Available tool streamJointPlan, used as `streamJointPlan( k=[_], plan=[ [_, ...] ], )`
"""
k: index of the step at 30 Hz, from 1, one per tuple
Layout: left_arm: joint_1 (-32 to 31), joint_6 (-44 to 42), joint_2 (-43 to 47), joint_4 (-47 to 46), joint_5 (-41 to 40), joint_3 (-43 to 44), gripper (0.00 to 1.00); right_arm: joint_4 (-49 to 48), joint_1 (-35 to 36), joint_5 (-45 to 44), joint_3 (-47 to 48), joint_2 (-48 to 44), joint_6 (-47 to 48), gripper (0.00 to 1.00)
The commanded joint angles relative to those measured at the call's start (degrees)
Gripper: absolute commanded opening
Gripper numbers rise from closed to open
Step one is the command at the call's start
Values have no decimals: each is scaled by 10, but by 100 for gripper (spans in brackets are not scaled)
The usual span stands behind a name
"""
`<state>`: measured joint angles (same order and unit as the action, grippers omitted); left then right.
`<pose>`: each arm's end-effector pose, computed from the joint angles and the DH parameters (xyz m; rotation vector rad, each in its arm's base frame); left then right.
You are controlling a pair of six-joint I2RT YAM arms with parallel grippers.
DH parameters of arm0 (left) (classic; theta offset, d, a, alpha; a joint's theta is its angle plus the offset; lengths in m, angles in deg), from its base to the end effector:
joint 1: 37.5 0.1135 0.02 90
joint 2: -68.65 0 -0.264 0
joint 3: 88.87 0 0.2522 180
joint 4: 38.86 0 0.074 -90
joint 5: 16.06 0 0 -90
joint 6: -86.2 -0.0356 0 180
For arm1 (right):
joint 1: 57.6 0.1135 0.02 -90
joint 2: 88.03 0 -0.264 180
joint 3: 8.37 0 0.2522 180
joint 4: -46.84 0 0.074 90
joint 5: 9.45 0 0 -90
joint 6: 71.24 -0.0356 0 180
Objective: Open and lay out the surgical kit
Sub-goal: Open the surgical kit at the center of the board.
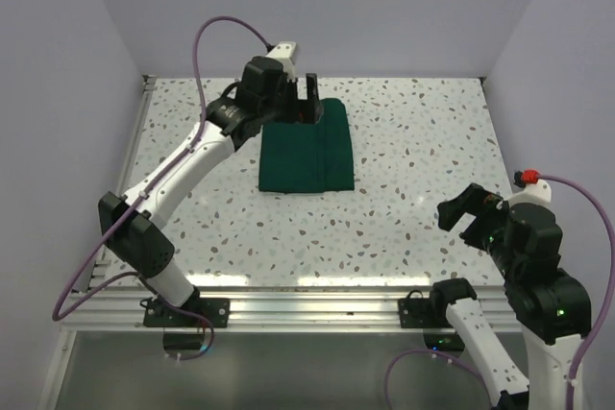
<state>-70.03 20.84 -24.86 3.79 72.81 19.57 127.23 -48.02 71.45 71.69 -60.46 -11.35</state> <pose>0.3181 -0.2021 0.3910 0.1325 2.1043 -0.5913 0.0364 0.0004 0.3847 0.4641 2.0088 0.2667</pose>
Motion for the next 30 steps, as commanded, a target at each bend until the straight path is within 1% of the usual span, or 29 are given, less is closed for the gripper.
streamJointPlan(
  k=[1, 2, 5, 6, 7, 8, 10, 14, 17, 24, 30],
  plan=[
    [-47, -10, -36, 44, -40, 45, 99, 19, -1, -7, 1, -7, -3, 99],
    [-61, -10, -42, 47, -56, 42, 99, 21, 0, -4, 1, -9, -2, 98],
    [-107, 13, -83, 82, -141, 44, 99, 29, -1, -7, 5, -15, -2, 98],
    [-116, 25, -112, 109, -158, 53, 99, 31, -1, -8, 8, -16, -1, 98],
    [-132, 26, -127, 117, -174, 58, 96, 38, -1, -10, 15, -16, 2, 98],
    [-140, 26, -140, 124, -184, 60, 90, 40, 0, -11, 18, -16, 5, 98],
    [-155, 37, -170, 138, -207, 61, 88, 52, 0, -13, 28, -15, 13, 98],
    [-157, 68, -182, 121, -201, 32, 82, 72, -1, -14, 41, -15, 21, 98],
    [-157, 67, -185, 91, -196, 3, 82, 79, 0, -15, 44, -22, 21, 98],
    [-157, 69, -246, 95, -194, 16, 79, 77, -1, -14, 41, -27, 23, 98],
    [-156, 80, -274, 103, -203, 25, 77, 65, 0, -7, 30, -22, 24, 98]
  ],
)
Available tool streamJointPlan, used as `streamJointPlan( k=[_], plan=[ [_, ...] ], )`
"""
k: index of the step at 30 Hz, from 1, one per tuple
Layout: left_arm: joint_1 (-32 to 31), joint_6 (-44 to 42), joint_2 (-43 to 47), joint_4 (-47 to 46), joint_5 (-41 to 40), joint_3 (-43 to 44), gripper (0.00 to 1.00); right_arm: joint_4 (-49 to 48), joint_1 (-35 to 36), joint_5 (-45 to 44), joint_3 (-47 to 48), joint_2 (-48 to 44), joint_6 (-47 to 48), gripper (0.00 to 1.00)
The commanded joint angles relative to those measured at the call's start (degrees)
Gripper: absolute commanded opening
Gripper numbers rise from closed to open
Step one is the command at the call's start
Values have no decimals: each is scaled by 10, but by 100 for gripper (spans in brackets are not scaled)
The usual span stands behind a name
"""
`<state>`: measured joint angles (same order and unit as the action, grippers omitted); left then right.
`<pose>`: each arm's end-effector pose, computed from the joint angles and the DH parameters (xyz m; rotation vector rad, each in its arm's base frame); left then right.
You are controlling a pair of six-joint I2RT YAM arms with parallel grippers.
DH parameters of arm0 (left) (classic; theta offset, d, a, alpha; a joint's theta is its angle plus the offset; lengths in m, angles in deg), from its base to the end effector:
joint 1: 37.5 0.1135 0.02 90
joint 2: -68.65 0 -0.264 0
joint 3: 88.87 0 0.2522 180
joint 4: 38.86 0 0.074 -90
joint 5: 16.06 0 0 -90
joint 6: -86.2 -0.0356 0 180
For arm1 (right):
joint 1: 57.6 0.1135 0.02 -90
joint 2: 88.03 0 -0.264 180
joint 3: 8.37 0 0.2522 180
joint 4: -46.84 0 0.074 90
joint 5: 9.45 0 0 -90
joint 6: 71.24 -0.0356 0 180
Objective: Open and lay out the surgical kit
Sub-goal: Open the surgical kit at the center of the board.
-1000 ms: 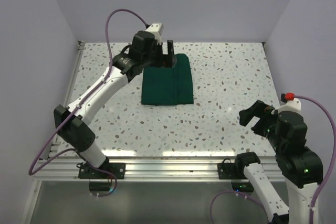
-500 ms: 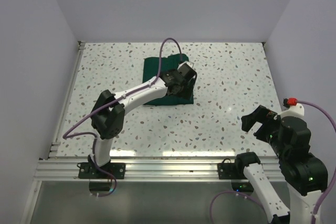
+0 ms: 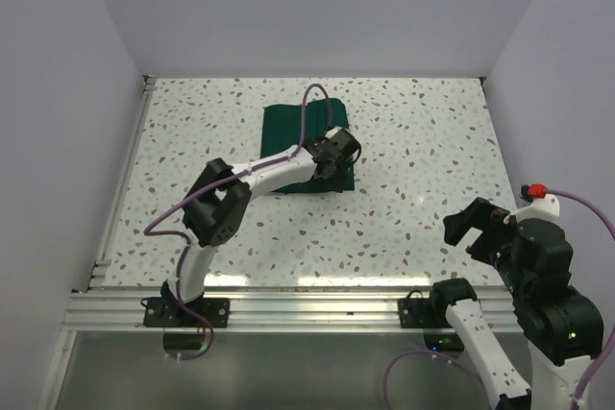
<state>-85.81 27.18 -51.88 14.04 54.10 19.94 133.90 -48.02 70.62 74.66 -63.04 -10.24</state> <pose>0.3064 -0.3259 0.1926 0.2888 2.5705 -0.0233 0.0105 -0.0045 0.3861 0.4545 2.0270 0.2334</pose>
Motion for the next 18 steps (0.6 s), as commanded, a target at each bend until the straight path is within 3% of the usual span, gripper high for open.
streamJointPlan(
  k=[1, 18],
  plan=[
    [2, 17, -6, 2, -19, 25, 77, -3, -1, 2, -3, 6, 12, 98],
    [9, 18, -44, 22, -41, 49, 72, -28, -1, 11, -33, 12, 18, 98]
  ],
)
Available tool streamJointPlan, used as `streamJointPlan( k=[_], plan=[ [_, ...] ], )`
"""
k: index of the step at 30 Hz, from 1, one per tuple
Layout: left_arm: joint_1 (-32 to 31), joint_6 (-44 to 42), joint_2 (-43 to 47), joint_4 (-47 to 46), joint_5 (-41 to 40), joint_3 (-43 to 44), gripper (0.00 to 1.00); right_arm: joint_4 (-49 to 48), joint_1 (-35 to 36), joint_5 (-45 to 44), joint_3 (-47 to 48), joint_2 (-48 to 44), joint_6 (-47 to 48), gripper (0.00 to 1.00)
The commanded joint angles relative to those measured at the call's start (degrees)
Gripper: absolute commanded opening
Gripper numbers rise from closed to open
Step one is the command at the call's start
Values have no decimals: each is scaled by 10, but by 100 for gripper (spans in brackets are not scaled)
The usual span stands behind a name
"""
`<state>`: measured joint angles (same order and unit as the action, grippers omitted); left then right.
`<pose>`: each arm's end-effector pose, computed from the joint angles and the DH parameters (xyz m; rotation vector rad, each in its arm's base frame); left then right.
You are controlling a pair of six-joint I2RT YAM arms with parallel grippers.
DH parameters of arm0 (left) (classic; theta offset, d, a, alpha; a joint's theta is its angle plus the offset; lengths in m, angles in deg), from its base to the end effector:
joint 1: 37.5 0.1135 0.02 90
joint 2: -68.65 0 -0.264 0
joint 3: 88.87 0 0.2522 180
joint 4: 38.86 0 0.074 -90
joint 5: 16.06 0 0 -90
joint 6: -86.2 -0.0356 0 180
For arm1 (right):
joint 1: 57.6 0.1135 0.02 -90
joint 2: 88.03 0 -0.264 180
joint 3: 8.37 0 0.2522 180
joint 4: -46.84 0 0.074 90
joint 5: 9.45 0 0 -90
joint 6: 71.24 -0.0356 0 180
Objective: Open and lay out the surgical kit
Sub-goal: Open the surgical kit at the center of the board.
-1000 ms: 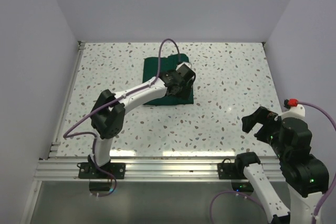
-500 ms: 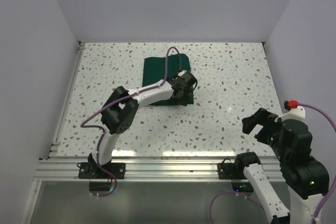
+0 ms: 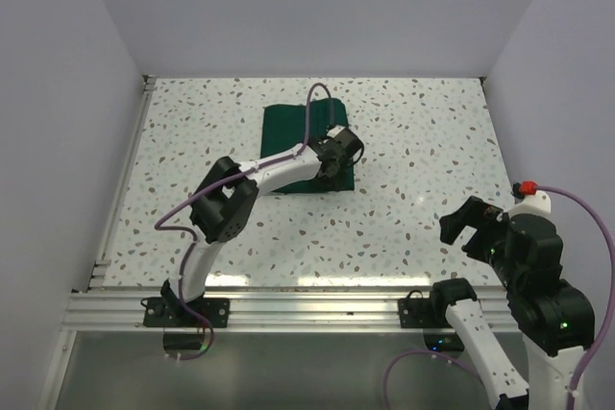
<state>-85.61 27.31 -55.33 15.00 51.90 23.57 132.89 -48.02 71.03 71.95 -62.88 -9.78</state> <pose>0.3165 -0.3329 0.1847 0.2721 2.5591 0.0283 0.0194 -0.0027 0.3767 0.4452 2.0620 0.2244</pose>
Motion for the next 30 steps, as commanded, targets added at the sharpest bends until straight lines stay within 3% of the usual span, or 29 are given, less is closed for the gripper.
streamJointPlan(
  k=[1, 6, 14, 17, 19, 25, 30],
  plan=[
    [7, 17, -11, 14, -21, 13, 71, -18, 0, 7, -6, 12, 13, 98],
    [23, 33, -19, 21, -19, 11, 68, -22, -1, 6, -13, 11, 14, 98],
    [50, 45, 3, 9, 5, -11, 46, -25, -1, 3, -17, 10, 16, 98],
    [56, 40, 2, 9, 8, -10, 29, -25, 0, 2, -21, 8, 16, 98],
    [60, 35, 1, 9, 14, -9, 2, -25, 0, 0, -22, 8, 16, 98],
    [67, 26, 43, 16, 17, 23, 0, -33, 0, -6, -21, 15, 13, 98],
    [134, 33, 126, 28, 27, 42, 0, -67, -1, 34, -1, 58, 29, 98]
  ],
)
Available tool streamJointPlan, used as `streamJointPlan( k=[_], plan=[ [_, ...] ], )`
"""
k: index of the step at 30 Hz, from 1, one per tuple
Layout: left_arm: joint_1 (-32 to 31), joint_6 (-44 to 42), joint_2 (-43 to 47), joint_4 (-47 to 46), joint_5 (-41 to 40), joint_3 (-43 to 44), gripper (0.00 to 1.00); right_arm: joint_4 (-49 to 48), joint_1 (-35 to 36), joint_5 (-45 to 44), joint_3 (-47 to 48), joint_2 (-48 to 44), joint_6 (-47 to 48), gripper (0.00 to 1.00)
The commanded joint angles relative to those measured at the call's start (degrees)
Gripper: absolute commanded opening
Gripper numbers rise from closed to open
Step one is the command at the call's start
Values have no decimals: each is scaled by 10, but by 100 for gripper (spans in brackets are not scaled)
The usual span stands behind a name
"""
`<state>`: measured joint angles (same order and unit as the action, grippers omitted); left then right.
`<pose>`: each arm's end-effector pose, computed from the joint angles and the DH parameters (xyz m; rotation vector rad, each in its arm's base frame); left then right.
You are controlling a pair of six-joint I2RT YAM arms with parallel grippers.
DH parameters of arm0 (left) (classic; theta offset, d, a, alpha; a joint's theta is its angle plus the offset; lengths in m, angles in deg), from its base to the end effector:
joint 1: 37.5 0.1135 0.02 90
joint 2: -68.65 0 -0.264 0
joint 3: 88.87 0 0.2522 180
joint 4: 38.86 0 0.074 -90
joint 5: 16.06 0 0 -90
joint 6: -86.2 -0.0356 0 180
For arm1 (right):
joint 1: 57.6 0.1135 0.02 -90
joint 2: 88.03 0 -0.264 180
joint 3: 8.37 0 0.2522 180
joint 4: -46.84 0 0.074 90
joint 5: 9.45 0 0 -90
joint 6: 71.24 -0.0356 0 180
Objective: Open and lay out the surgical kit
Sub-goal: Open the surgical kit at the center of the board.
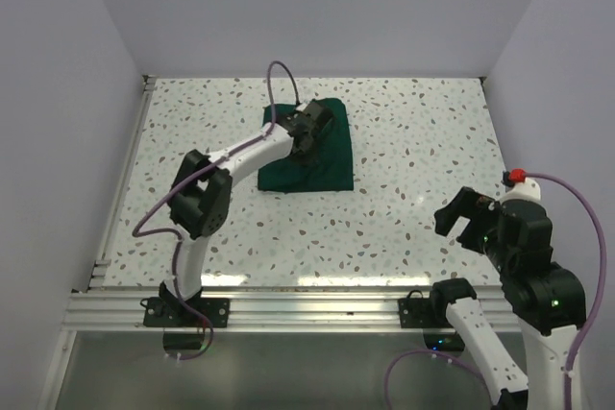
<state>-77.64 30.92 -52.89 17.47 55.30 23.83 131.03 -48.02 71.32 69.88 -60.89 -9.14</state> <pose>0.3533 -0.2830 0.2020 0.0292 2.6058 -0.0091 0.0353 0.0002 0.3707 0.4341 2.1027 0.2096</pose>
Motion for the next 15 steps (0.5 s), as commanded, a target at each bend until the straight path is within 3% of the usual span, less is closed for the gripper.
streamJointPlan(
  k=[1, 3, 8, 9, 10, 12, 15],
  plan=[
    [67, 3, 117, 8, -9, 33, 0, -54, -1, 40, 23, 66, 23, 98],
    [111, 7, 170, 15, -11, 16, 0, -69, 0, 61, 35, 113, 20, 98],
    [202, -2, 300, -21, -31, -132, 23, -126, 1, 79, 55, 206, -2, 98],
    [212, -4, 313, -26, -44, -176, 52, -132, 0, 85, 57, 224, -6, 98],
    [223, -13, 329, -30, -46, -195, 64, -139, 1, 91, 59, 242, -8, 98],
    [252, -12, 332, -16, -50, -222, 99, -164, 9, 91, 63, 299, -23, 98],
    [264, -10, 324, -4, -40, -269, 99, -203, 88, 60, 82, 375, -30, 98]
  ],
)
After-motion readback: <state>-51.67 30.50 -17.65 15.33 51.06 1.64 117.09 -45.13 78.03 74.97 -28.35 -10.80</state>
